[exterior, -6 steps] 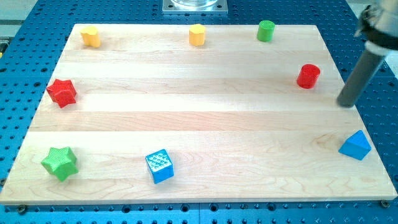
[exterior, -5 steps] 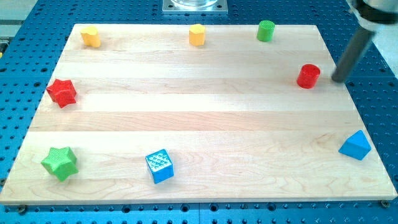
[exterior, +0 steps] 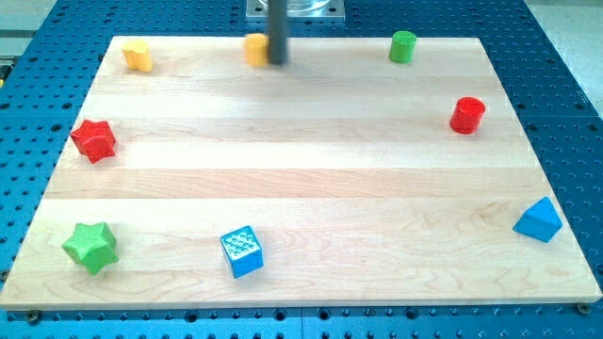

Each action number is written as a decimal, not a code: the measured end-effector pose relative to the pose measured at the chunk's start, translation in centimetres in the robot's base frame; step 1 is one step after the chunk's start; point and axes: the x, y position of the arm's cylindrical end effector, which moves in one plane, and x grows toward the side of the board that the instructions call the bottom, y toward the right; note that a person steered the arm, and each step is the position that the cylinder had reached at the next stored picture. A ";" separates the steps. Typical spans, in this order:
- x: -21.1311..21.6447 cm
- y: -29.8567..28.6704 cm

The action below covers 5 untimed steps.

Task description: Push the yellow hexagon into the bottom right of the yellow heart

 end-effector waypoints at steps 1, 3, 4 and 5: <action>-1.4 0.5; -0.1 -10.7; -1.9 -10.9; -4.6 -13.8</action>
